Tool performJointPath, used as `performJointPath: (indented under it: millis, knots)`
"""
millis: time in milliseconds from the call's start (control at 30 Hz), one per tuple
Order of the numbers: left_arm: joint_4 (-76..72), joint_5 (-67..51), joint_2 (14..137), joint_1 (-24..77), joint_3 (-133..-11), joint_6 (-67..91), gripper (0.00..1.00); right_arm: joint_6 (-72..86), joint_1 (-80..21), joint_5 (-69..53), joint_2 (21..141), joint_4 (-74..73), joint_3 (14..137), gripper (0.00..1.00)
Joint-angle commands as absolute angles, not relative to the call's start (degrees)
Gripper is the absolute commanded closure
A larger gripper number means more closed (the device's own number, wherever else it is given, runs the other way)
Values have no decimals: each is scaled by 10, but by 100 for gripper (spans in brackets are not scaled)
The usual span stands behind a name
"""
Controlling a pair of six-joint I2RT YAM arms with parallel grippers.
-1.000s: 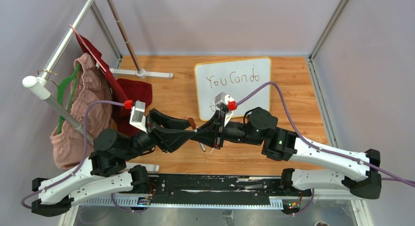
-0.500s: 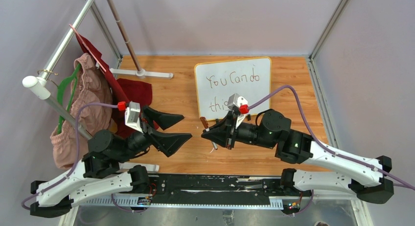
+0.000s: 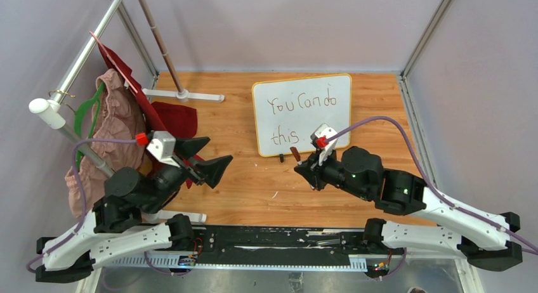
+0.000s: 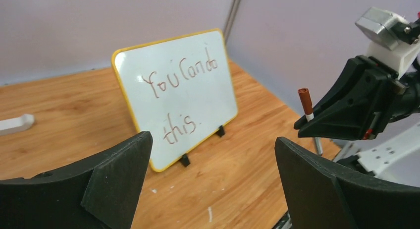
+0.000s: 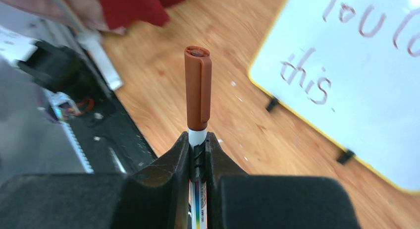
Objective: Write a sentence on the whiteboard
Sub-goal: Place the whiteboard marker at the center of the board.
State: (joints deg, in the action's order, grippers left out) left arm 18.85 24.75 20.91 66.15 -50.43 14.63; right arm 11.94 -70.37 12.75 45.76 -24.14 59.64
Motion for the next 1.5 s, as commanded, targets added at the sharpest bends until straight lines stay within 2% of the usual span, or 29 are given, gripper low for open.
performJointPath:
  millis: [0, 233, 400, 567, 967, 1333, 1467]
  knots:
    - [218, 278, 276, 663, -522, 58, 0, 139, -650, 158, 488, -325, 576, 100]
    - [215, 353, 348, 663, -539, -42, 0, 222, -489, 101, 521, -324, 490, 100]
    - [173, 363, 340, 663, -480, -65, 0, 304, -356, 71, 483, -322, 387, 100]
    - [115, 371, 317, 663, -412, -75, 0, 330, -281, 63, 472, -323, 320, 100]
    - [106, 355, 282, 663, -369, -50, 0, 305, -226, 127, 625, -294, 317, 100]
    - [106, 349, 281, 663, -363, -48, 0, 304, -215, 99, 676, -249, 320, 100]
    - [103, 349, 280, 663, -361, -49, 0, 304, -214, 99, 672, -246, 312, 93]
